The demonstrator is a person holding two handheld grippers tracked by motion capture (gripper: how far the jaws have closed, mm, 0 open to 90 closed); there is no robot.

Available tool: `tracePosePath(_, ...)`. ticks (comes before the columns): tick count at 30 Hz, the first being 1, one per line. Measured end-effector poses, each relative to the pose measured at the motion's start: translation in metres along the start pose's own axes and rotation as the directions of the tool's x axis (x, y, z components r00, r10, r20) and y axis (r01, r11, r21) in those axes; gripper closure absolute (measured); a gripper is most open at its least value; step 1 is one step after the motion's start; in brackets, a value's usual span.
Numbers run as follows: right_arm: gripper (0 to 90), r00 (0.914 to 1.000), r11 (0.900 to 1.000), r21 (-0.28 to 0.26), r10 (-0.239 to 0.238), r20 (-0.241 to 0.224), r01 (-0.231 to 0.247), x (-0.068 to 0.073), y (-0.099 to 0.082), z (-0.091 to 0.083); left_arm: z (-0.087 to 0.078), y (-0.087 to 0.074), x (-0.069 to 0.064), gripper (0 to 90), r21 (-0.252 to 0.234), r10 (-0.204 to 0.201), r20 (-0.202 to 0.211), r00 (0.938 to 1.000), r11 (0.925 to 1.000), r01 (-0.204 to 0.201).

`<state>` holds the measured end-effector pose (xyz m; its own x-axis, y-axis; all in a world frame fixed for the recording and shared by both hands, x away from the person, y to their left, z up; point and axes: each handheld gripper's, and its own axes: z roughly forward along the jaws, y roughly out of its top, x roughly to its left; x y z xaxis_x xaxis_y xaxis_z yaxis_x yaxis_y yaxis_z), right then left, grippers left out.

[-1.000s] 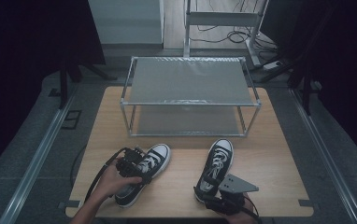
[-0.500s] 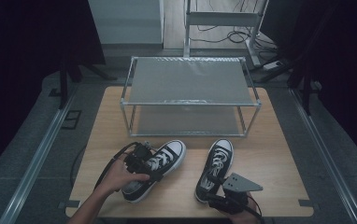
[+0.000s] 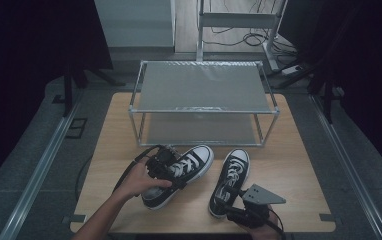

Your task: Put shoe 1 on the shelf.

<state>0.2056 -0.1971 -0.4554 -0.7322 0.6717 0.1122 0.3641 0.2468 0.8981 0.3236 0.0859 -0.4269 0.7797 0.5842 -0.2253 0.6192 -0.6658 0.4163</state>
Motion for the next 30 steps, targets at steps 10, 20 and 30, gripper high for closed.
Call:
tracePosePath(10, 47.1, 1.0, 1.0, 0.008, 0.001, 0.001, -0.001, -0.001, -0.002, 0.001, -0.006, 0.017, -0.004, 13.6, -0.015, 0.031, 0.0, 0.9995, 0.9994, -0.031)
tracePosePath(20, 47.1, 1.0, 0.9999, 0.013, 0.004, -0.004, -0.004, 0.001, -0.004, 0.003, -0.017, 0.035, -0.006, 13.5, -0.036, 0.063, -0.009, 0.998, 0.9974, -0.063)
tracePosePath(30, 47.1, 1.0, 0.9998, 0.019, 0.003, -0.006, -0.003, 0.001, -0.004, 0.004, -0.035, 0.054, -0.01, 13.6, -0.046, 0.105, 0.002, 0.9945, 0.9934, -0.105)
